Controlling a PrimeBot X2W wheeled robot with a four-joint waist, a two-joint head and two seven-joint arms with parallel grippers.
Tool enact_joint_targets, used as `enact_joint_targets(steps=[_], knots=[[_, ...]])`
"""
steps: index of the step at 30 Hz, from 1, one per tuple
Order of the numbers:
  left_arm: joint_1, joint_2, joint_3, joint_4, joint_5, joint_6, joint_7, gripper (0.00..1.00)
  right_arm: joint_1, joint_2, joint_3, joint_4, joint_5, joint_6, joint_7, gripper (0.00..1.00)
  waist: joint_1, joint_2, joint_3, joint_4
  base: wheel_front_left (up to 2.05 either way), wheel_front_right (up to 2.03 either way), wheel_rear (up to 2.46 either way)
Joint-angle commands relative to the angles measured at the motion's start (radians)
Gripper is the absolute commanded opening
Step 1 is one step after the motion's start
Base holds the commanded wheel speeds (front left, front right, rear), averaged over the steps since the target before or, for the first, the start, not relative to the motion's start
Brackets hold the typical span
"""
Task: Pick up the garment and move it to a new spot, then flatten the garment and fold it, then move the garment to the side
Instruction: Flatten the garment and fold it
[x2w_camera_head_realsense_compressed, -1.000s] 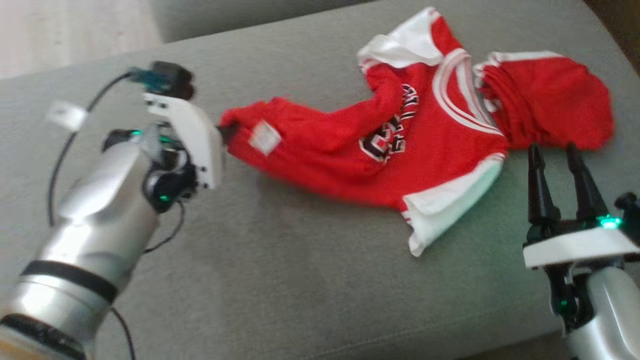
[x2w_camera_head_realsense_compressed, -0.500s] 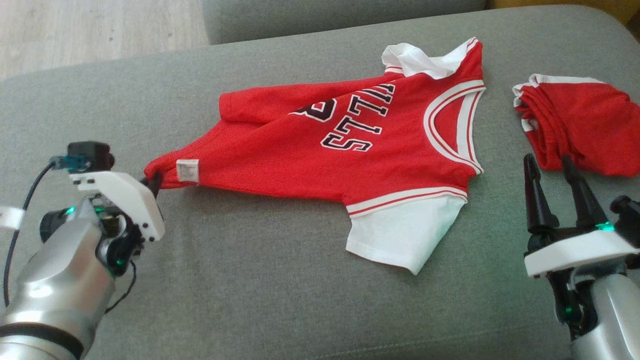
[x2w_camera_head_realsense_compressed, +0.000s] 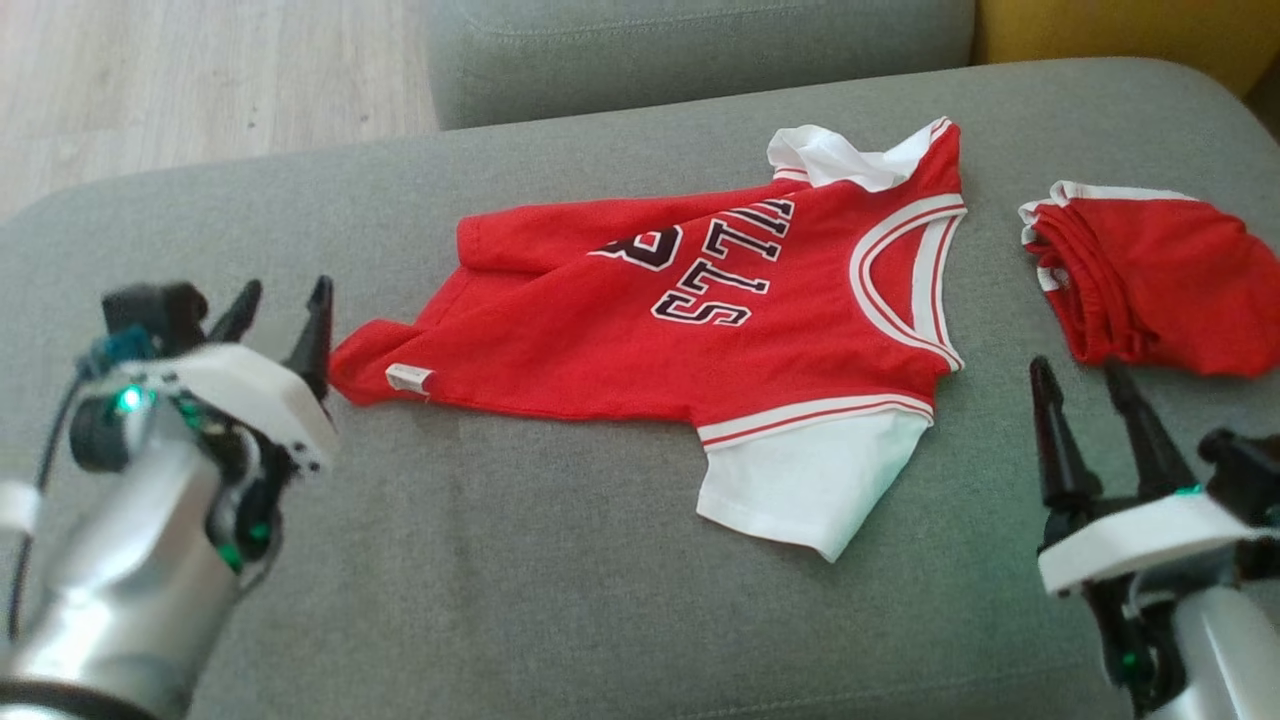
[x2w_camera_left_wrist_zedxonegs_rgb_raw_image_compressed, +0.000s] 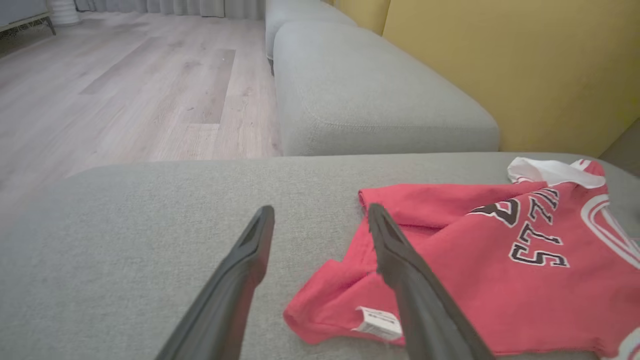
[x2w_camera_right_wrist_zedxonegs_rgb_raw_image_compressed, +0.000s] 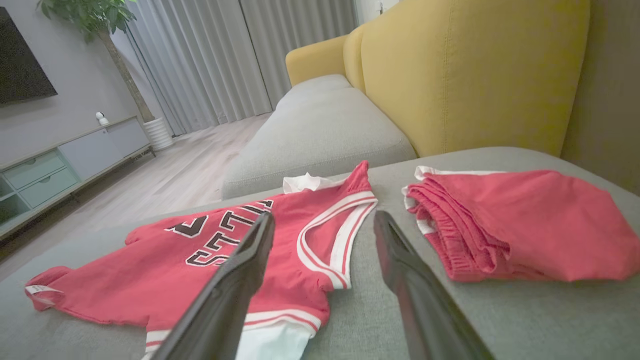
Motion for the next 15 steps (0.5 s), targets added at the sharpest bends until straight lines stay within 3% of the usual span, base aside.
enact_joint_targets(steps=[1,5,9,11,15], knots=[[-0.014,0.045,0.053,-0.045,0.006,0.021,-0.023,1.0,-0.001,-0.004,0.013,-0.027,0.001,0.007,0.003,1.0,0.0,0.0,-0.002,0.001,0.0,0.0,0.0],[0.096,0.04,0.112,-0.22,0.068,0.134,-0.053,1.0,0.009,-0.003,0.014,-0.02,0.006,0.007,0.022,1.0,0.0,0.0,0.003,0.005,0.0,0.0,0.0],[0.243,-0.013,0.229,-0.45,0.189,0.225,-0.054,1.0,0.009,-0.007,0.011,-0.015,0.021,0.007,0.051,1.0,0.0,0.0,0.012,0.021,0.0,0.0,0.0],[0.316,-0.051,0.276,-0.525,0.223,0.235,-0.054,1.0,-0.004,-0.009,0.018,-0.003,0.04,0.007,0.087,1.0,0.0,0.0,0.02,0.028,0.0,0.0,0.0],[0.396,-0.113,0.322,-0.578,0.279,0.212,-0.055,1.0,-0.066,-0.017,0.027,0.095,0.078,0.007,0.218,1.0,0.0,0.0,0.032,0.049,0.0,0.0,0.0]])
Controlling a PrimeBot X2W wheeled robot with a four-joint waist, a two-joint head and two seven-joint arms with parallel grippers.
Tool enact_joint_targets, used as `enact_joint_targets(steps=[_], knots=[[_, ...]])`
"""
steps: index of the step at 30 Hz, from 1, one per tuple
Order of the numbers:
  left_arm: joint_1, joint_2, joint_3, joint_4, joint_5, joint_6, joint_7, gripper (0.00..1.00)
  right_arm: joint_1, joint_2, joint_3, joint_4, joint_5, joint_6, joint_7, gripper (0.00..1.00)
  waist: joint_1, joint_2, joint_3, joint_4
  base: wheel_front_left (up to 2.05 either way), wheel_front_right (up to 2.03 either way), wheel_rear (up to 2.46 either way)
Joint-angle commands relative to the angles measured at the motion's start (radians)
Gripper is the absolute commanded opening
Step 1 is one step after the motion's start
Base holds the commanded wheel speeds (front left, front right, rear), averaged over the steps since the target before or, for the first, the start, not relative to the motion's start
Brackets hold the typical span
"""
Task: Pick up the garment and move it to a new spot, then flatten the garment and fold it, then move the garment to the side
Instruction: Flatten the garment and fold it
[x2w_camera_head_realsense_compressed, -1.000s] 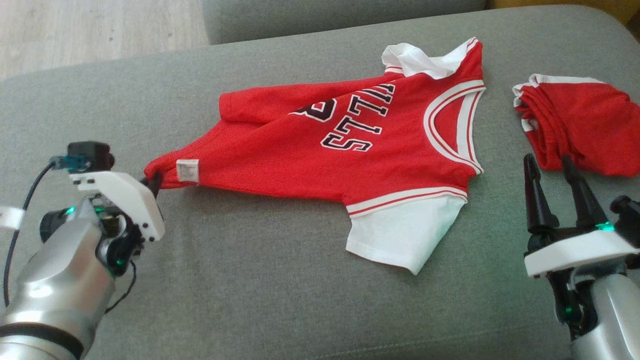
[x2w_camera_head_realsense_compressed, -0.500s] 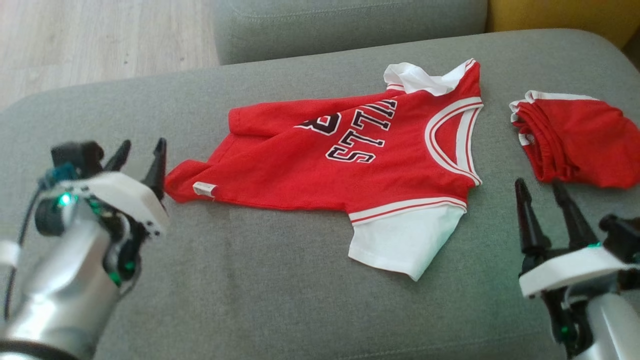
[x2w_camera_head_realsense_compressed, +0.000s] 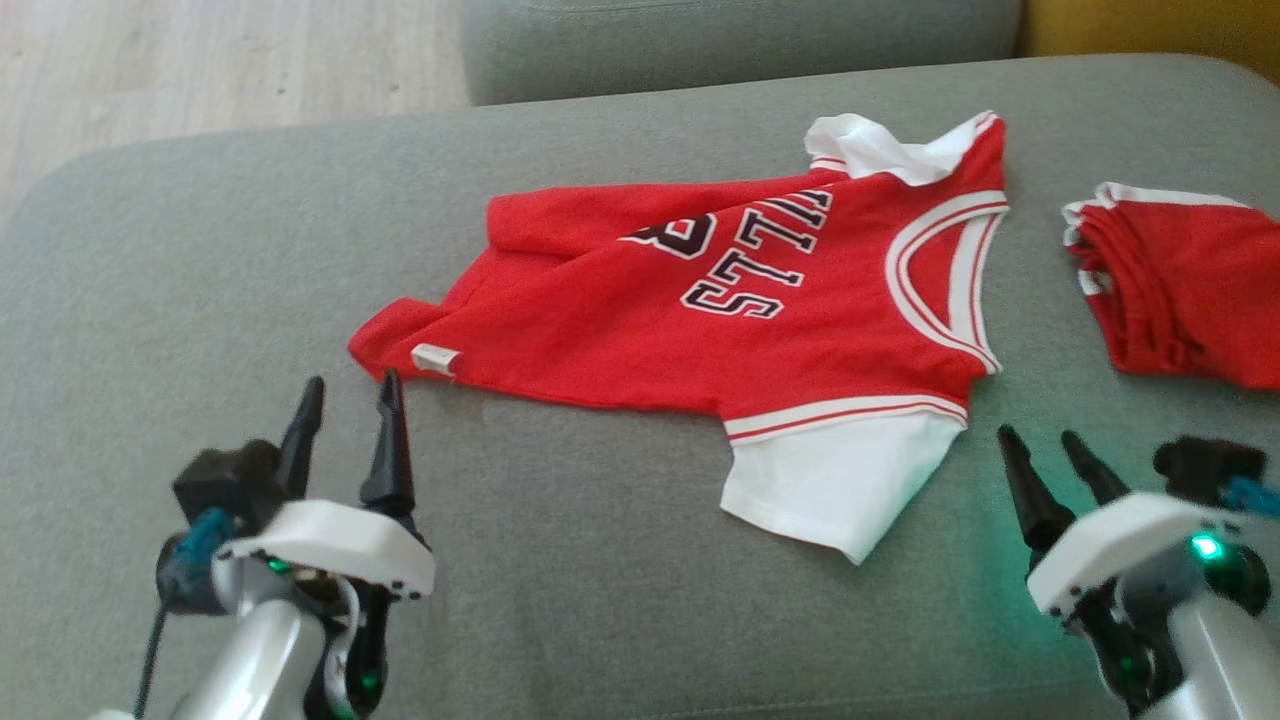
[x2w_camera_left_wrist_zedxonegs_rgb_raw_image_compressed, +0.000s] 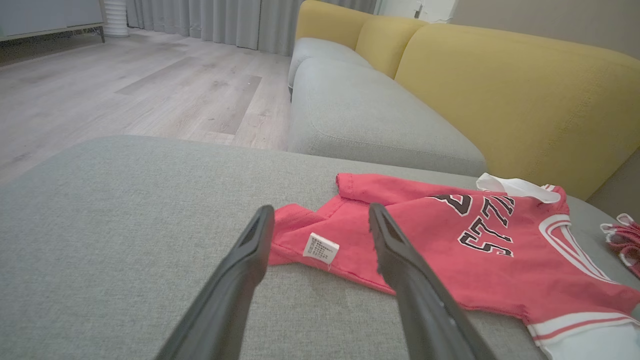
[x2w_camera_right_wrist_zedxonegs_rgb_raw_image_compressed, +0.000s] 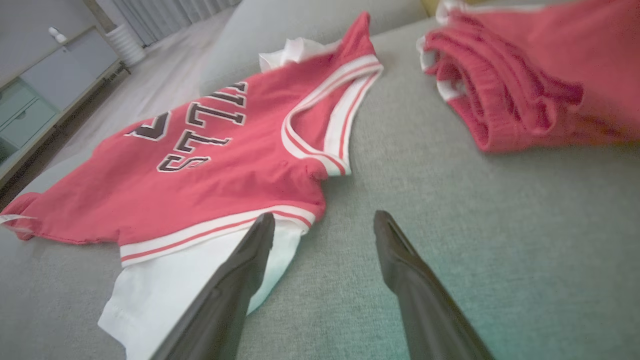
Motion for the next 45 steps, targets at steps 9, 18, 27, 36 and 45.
enact_joint_targets(steps=[9,18,27,36,45], knots=[[-0.041,-0.057,0.087,-0.001,0.097,-0.073,-0.012,1.0,-0.157,0.001,0.052,0.174,0.165,0.007,0.287,1.0,0.0,0.0,0.01,0.074,0.0,0.0,0.0],[-0.028,-0.102,0.144,0.023,0.15,-0.113,-0.012,1.0,-0.175,0.015,0.081,0.22,0.349,0.007,0.316,1.0,0.0,0.0,0.022,0.095,0.0,0.0,0.0],[-0.017,-0.128,0.186,0.05,0.18,-0.141,-0.012,1.0,-0.134,-0.031,0.189,0.101,0.532,0.007,0.355,0.85,0.0,0.0,0.015,0.053,0.0,0.0,0.0],[-0.017,-0.147,0.207,0.07,0.2,-0.162,-0.012,1.0,-0.119,-0.13,0.238,0.029,0.572,0.007,0.299,0.0,0.0,0.0,0.006,0.002,0.0,0.0,0.0],[-0.015,-0.164,0.229,0.081,0.218,-0.18,-0.012,1.0,-0.076,-0.25,0.221,-0.038,0.585,0.007,0.326,0.0,0.0,0.0,0.001,-0.018,0.0,0.0,0.0]])
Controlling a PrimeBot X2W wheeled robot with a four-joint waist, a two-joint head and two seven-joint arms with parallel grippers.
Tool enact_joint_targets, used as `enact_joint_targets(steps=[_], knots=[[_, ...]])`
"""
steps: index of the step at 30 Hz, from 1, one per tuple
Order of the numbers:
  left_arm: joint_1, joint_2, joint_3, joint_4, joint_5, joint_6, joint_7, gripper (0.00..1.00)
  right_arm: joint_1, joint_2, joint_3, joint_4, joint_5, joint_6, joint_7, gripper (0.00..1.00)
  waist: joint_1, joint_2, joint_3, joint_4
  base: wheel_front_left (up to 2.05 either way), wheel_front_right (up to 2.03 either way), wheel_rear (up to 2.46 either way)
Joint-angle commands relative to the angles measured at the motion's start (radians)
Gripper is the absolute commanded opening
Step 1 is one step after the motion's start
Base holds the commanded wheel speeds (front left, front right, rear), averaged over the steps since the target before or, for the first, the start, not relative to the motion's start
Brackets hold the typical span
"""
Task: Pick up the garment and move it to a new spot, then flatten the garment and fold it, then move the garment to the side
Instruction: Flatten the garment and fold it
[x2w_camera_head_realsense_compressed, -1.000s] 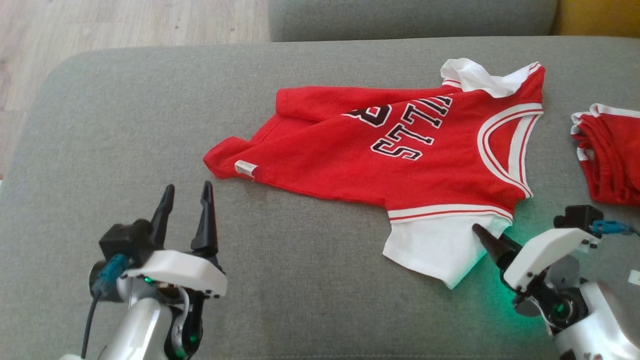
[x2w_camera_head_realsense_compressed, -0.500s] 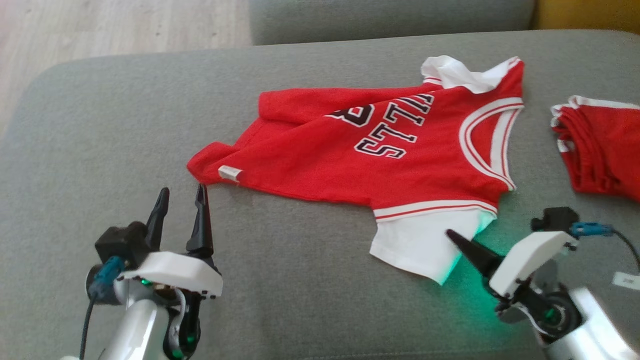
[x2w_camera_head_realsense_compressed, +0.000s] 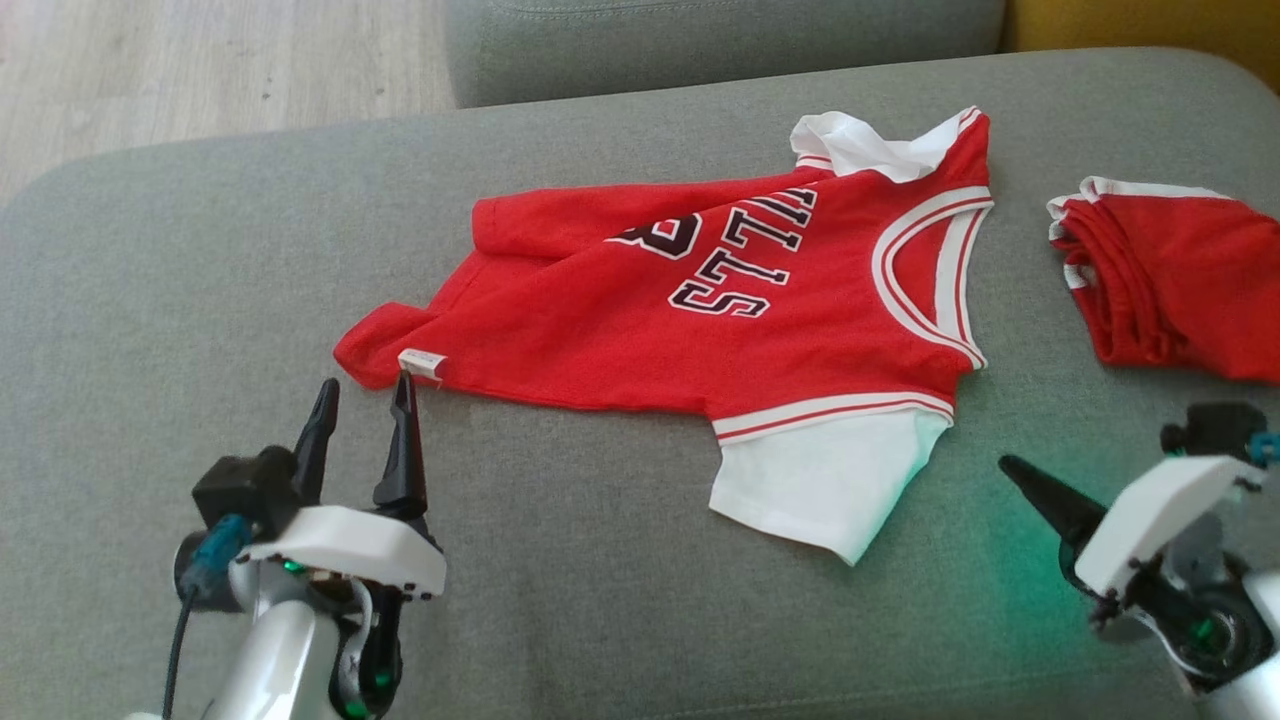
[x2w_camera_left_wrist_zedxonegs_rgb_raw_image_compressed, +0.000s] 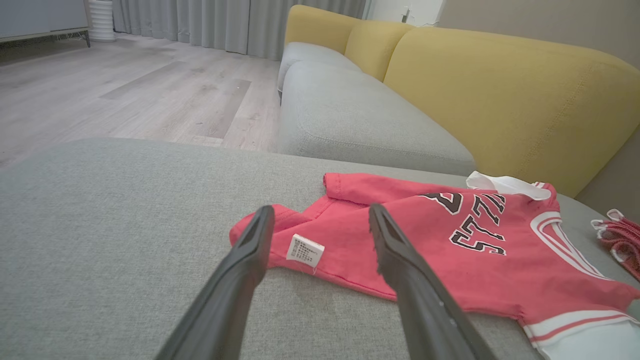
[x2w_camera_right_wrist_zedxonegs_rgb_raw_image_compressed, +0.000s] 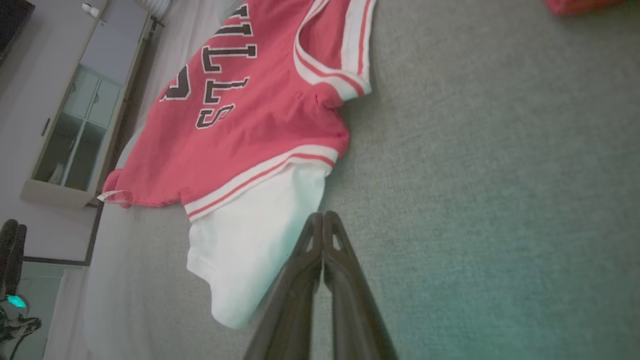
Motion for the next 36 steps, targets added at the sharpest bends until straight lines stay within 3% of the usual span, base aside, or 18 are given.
enact_joint_targets(steps=[1,2,4,10,18,19,20,26,36], knots=[[-0.029,0.001,0.037,-0.027,0.01,-0.003,-0.012,1.0,0.004,-0.015,-0.004,-0.034,0.016,0.008,0.001,0.0,0.0,0.0,0.0,0.001,0.0,0.0,0.0],[-0.03,-0.001,0.038,-0.024,0.011,-0.006,-0.012,1.0,0.008,-0.004,-0.013,-0.028,0.023,0.008,-0.002,0.3,0.0,0.0,0.001,0.003,0.0,0.0,0.0],[-0.033,-0.006,0.037,-0.019,0.014,-0.011,-0.012,1.0,0.014,0.022,-0.006,-0.016,0.028,0.008,0.011,1.0,0.0,0.0,0.002,0.01,0.0,0.0,0.0],[-0.038,-0.017,0.04,-0.01,0.025,-0.022,-0.012,1.0,0.014,0.13,0.024,0.004,0.075,0.008,0.048,1.0,0.0,0.0,0.01,0.038,0.0,0.0,0.0],[-0.04,-0.029,0.052,-0.004,0.037,-0.029,-0.012,1.0,0.001,0.2,0.039,0.089,0.098,0.008,0.087,1.0,0.0,0.0,0.017,0.077,0.0,0.0,0.0],[-0.04,-0.03,0.053,-0.003,0.038,-0.03,-0.012,1.0,-0.003,0.205,0.039,0.096,0.098,0.008,0.082,0.71,0.0,0.0,0.018,0.081,0.0,0.0,0.0],[-0.038,-0.032,0.055,-0.003,0.041,-0.031,-0.012,1.0,-0.008,0.209,0.039,0.104,0.098,0.008,0.076,0.0,0.0,0.0,0.019,0.084,0.0,0.0,0.0],[-0.028,-0.037,0.07,-0.002,0.051,-0.031,-0.012,1.0,0.0,0.142,0.046,0.065,0.066,0.008,0.067,0.0,0.0,0.0,0.014,0.075,0.0,0.0,0.0],[-0.015,-0.04,0.086,0.0,0.063,-0.036,-0.012,1.0,0.071,-0.082,0.005,-0.06,-0.042,0.008,0.163,0.0,0.0,0.0,-0.001,0.034,0.0,0.0,0.0]])
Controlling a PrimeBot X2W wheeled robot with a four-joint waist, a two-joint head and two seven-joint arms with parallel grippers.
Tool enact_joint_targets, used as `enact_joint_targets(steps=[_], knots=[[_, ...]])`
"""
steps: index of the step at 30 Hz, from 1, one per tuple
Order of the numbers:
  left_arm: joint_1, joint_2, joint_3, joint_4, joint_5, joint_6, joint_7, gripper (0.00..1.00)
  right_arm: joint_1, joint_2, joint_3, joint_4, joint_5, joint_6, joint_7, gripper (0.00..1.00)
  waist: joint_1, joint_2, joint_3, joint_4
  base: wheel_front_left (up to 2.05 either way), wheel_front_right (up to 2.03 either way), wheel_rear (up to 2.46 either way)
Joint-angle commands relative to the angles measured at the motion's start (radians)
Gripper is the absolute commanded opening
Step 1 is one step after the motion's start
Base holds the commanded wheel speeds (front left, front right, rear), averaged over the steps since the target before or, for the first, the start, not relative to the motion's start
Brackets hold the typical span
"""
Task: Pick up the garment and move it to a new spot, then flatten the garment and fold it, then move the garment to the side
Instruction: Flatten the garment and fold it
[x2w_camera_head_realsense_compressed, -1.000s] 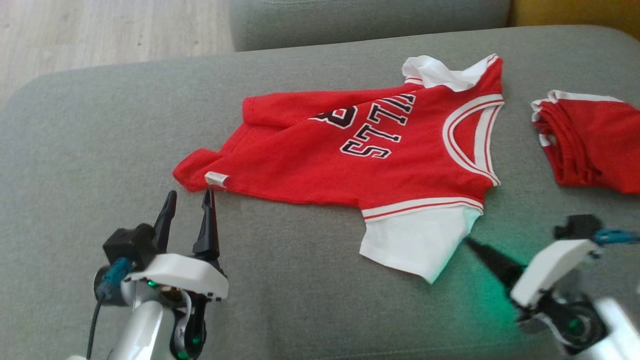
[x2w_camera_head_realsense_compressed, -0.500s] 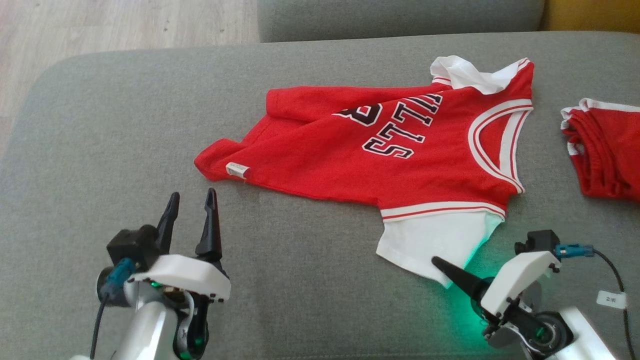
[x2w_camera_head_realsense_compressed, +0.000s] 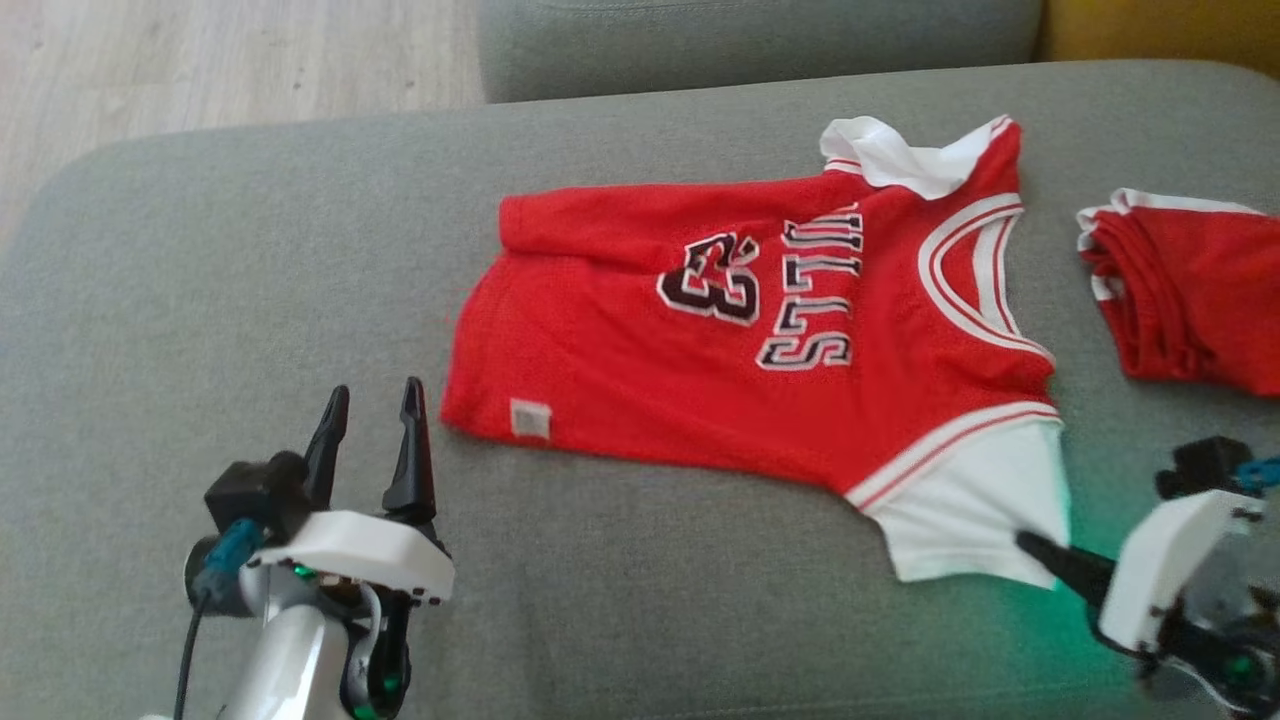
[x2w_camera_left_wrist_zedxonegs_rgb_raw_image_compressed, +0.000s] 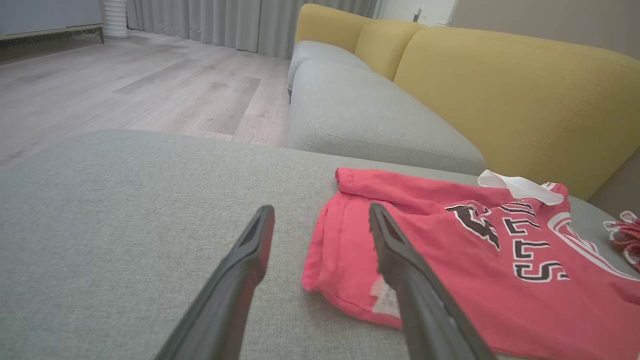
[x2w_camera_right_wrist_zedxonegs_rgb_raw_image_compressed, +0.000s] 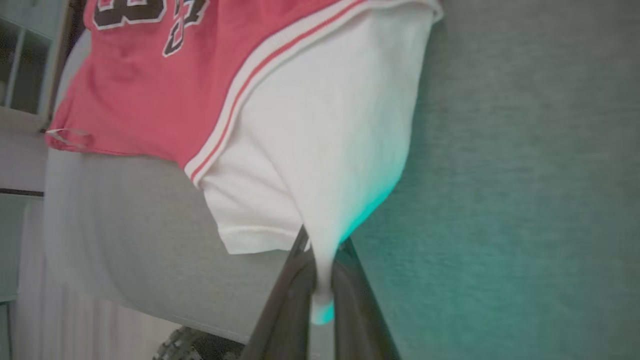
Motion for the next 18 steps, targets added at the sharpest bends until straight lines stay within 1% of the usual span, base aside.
enact_joint_targets(steps=[1,4,5,6,7,10,13,15,18], knots=[[-0.016,0.006,0.045,-0.029,0.009,-0.001,-0.012,1.0,0.008,-0.047,-0.011,-0.042,-0.019,0.007,0.019,0.0,0.0,0.0,-0.003,-0.007,0.0,0.0,0.0],[-0.013,0.005,0.049,-0.026,0.011,-0.003,-0.012,1.0,0.039,-0.077,-0.032,-0.059,-0.056,0.007,0.082,0.0,0.0,0.0,-0.006,-0.013,0.0,0.0,0.0],[-0.012,0.005,0.05,-0.026,0.012,-0.004,-0.012,1.0,0.047,-0.08,-0.042,-0.061,-0.07,0.007,0.095,0.16,0.0,0.0,-0.006,-0.014,0.0,0.0,0.0],[-0.012,0.005,0.051,-0.025,0.013,-0.005,-0.012,1.0,0.052,-0.077,-0.054,-0.062,-0.084,0.007,0.1,0.73,0.0,0.0,-0.006,-0.015,0.0,0.0,0.0],[-0.012,0.005,0.052,-0.024,0.014,-0.007,-0.012,1.0,0.057,-0.068,-0.066,-0.062,-0.095,0.007,0.102,1.0,0.0,0.0,-0.007,-0.015,0.0,0.0,0.0],[-0.01,0.005,0.056,-0.02,0.017,-0.01,-0.012,1.0,0.068,-0.036,-0.104,-0.065,-0.129,0.007,0.1,1.0,0.0,0.0,-0.012,-0.018,0.0,0.0,0.0],[-0.008,0.008,0.058,-0.015,0.021,-0.011,-0.012,1.0,0.073,-0.022,-0.161,-0.086,-0.185,0.007,0.079,1.0,0.0,0.0,-0.02,-0.022,0.0,0.0,0.0],[-0.009,0.011,0.06,-0.017,0.024,-0.012,-0.012,1.0,0.069,-0.014,-0.216,-0.123,-0.221,0.007,0.042,1.0,0.0,0.0,-0.026,-0.025,0.0,0.0,0.0],[-0.008,0.014,0.068,-0.036,0.03,-0.008,-0.012,1.0,0.06,0.021,-0.302,-0.21,-0.266,0.007,-0.038,1.0,0.0,0.0,-0.035,-0.03,0.0,0.0,0.0]])
